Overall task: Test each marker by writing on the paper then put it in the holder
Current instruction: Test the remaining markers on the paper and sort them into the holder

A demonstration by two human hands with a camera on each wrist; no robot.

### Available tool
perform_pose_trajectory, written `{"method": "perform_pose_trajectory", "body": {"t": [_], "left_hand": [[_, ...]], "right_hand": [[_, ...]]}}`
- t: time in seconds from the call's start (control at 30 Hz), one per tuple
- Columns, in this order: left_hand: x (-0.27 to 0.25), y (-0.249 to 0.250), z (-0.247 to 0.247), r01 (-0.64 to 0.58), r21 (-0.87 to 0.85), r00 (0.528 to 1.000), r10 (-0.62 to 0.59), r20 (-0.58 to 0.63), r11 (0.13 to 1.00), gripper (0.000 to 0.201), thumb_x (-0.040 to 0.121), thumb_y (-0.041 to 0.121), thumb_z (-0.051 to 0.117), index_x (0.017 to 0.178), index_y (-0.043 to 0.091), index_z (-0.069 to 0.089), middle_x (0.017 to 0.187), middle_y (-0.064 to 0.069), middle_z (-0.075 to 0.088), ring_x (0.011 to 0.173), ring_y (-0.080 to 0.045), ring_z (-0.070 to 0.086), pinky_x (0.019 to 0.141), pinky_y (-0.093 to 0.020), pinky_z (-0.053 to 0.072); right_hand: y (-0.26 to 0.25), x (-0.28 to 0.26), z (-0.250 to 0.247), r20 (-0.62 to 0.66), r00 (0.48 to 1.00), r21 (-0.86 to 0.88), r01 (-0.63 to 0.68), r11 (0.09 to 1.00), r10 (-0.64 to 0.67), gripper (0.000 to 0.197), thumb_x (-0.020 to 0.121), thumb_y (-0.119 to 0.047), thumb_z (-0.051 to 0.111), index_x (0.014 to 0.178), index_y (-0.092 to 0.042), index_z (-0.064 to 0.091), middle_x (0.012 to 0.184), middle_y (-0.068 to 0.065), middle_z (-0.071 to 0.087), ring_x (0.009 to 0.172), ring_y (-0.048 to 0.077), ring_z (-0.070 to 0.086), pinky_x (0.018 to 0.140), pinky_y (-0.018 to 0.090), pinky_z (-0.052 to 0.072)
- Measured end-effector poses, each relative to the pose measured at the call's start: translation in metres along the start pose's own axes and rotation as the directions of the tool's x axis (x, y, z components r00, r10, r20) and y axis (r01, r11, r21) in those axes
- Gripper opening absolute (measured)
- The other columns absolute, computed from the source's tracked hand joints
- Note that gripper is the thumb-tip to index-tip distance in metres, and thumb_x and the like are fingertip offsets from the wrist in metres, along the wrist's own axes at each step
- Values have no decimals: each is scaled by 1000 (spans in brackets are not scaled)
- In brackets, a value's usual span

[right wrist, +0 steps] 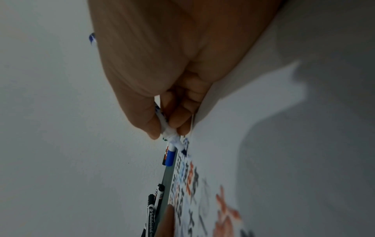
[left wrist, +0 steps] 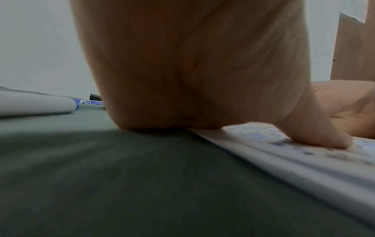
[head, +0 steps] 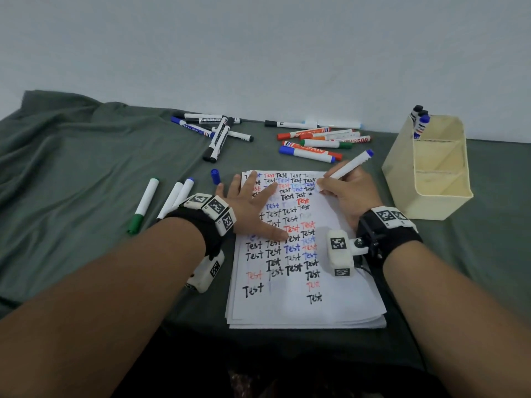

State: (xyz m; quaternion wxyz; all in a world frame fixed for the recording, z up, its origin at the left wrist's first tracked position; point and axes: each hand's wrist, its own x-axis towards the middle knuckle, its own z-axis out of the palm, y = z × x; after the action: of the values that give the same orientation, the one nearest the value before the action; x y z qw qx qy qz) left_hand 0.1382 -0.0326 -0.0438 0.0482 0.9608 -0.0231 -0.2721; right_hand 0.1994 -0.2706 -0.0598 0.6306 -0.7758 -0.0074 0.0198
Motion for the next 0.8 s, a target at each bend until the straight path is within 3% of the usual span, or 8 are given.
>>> {"method": "perform_pose_trajectory", "body": {"t": [0.1,0.23,0.37,0.63,0.8], "left_hand": [[-1,1,0,3,0,1000,-3,-1,1000,136,37,110,37,145,55,-24,158,6,-39,147,-29,-31,116,-61,-15],[-2,2,-1,3,-4,1000,-3,2,1000,136,37,109,37,146,55,-23,158,6,-38,147,-29,-32,116,-61,-16],[-4,2,-2,1,-5,1000,-1,4,1000,134,40,109,39,146,54,-23,158,6,-38,147,-29,-32,116,-61,-16],[-3,1,-2,1,-6,1000,-1,10,1000,134,41,108,40,146,54,-23,158,6,-39,147,-28,-33,116,-61,-16],[-3,1,-2,3,-3,1000,-3,10,1000,135,40,109,39,146,54,-23,158,7,-39,147,-28,-32,117,-61,-15]], "right_hand": [[0,0,0,-8,1000,-2,1,1000,-1,12,81,-13,83,86,-13,72,85,9,76,78,15,72,79,32,60],[0,0,1,9,1000,-29,16,999,-16,15,80,-16,84,79,-22,70,74,-4,74,73,8,71,73,27,56],[0,-1,2,4,1000,-21,12,1000,-12,16,81,-13,83,78,-22,69,75,-2,73,78,15,70,80,34,59],[-2,-1,2,31,999,-44,26,999,-24,18,80,-12,81,74,-23,68,74,-1,72,79,17,68,82,39,58],[-1,0,2,39,998,-50,41,998,-39,19,80,-11,81,73,-22,67,71,-1,71,72,12,67,76,33,57]]}}
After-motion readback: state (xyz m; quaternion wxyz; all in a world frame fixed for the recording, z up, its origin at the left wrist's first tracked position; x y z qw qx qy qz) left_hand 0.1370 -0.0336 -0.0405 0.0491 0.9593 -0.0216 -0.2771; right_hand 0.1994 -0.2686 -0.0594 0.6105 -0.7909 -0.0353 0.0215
